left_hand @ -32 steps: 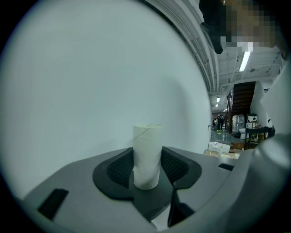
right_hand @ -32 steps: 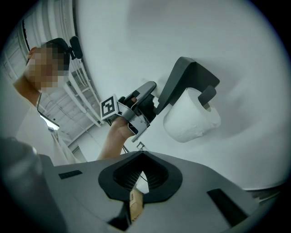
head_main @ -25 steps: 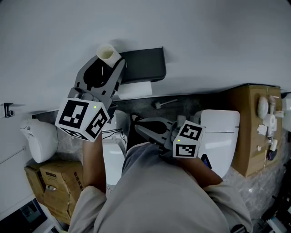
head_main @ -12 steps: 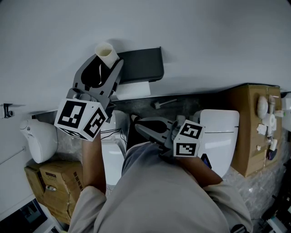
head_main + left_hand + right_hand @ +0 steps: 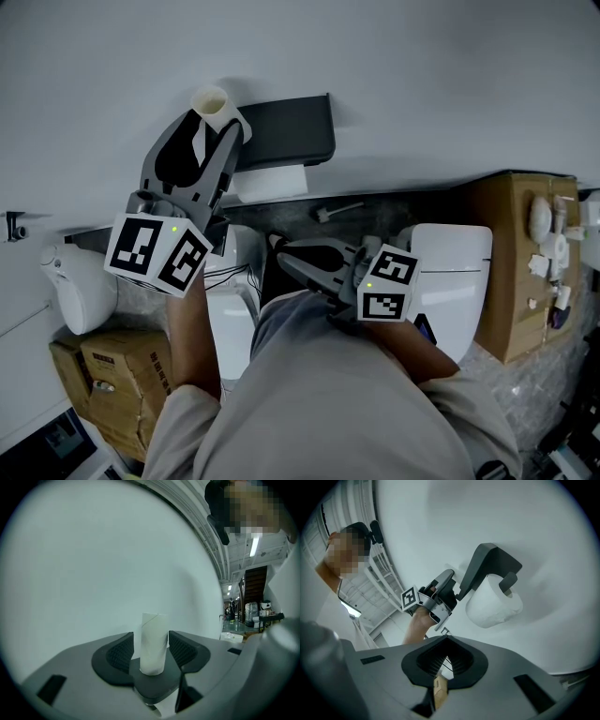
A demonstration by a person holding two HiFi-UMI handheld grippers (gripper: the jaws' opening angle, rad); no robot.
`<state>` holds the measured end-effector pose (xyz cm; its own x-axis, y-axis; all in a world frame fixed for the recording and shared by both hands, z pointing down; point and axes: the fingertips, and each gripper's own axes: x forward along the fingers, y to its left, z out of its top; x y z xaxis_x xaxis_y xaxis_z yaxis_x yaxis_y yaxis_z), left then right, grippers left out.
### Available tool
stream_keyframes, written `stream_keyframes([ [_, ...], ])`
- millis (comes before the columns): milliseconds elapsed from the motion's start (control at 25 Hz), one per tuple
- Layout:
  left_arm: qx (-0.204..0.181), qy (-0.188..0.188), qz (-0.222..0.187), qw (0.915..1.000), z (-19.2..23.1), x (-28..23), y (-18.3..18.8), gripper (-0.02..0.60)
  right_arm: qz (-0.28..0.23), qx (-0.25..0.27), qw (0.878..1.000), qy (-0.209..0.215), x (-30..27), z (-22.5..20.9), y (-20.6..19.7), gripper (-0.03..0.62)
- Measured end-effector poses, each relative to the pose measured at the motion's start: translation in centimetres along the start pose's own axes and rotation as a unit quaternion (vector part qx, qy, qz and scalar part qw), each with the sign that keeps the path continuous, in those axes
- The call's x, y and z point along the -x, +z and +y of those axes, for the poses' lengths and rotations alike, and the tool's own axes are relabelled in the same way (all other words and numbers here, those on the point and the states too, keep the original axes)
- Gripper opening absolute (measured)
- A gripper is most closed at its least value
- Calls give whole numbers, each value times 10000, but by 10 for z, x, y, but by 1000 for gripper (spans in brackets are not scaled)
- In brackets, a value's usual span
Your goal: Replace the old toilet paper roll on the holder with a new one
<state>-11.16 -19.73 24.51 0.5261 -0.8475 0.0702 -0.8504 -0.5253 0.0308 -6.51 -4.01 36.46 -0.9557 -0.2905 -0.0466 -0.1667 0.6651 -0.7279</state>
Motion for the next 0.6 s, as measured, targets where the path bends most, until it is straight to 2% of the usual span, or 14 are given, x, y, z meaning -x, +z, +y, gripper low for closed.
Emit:
stream_keyframes([
  [200, 226, 117, -88, 9996, 2, 12, -3, 224, 75, 287, 9995, -118, 0, 1, 3, 17],
  [400, 312, 268, -192, 9990, 1, 27, -3, 224, 290, 1073, 9929, -419, -2, 7, 9, 17],
  [600, -108, 728, -316, 9968, -2, 44, -5, 224, 449, 1756, 9805, -761, -1, 21, 15, 17],
])
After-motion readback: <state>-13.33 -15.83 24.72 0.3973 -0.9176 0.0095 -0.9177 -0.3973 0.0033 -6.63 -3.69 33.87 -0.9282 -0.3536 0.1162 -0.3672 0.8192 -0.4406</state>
